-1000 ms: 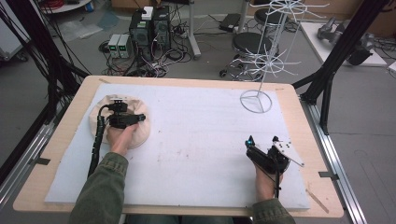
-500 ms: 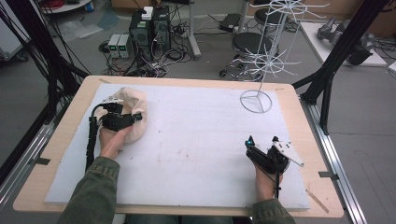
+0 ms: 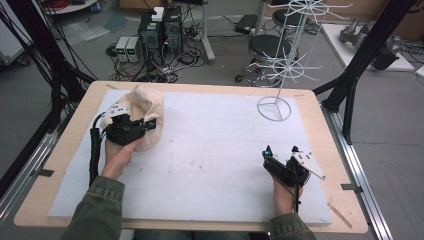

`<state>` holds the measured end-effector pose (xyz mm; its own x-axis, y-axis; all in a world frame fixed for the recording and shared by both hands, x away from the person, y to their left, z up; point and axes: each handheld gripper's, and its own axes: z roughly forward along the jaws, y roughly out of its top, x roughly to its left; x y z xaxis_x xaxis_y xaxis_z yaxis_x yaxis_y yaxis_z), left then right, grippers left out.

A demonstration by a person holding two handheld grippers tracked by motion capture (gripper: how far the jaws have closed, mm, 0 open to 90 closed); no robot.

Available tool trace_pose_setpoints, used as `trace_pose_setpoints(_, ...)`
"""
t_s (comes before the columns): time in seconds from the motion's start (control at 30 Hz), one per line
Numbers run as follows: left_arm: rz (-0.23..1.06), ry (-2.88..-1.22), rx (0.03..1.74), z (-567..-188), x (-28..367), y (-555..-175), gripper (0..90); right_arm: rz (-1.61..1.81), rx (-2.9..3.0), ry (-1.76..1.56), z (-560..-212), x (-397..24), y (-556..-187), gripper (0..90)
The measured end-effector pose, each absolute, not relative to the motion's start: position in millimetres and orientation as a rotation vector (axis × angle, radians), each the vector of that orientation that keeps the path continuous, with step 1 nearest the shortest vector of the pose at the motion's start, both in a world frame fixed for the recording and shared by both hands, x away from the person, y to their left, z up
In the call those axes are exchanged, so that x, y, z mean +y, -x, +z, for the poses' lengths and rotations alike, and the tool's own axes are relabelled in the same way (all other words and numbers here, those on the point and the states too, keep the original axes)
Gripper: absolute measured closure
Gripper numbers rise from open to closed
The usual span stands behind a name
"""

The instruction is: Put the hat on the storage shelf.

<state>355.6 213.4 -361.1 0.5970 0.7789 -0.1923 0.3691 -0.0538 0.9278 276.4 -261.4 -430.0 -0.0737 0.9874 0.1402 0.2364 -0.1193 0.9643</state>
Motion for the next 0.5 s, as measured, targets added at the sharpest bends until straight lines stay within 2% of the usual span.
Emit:
trace_pose_setpoints(0.17,0.485,-1.603,0.875,-353,215,-346,79.4,1.258,1.384,-1.441,-430,-262,-276,7.5)
trace_pose_setpoints(0.33,0.424,-1.528,0.744,-344,217,-337,79.1,1.253,1.384,-1.434,-430,-261,-276,7.5)
trace_pose_setpoints(0.5,0.440,-1.493,0.629,-329,210,-325,79.0,1.257,1.383,-1.434,-429,-261,-276,7.5)
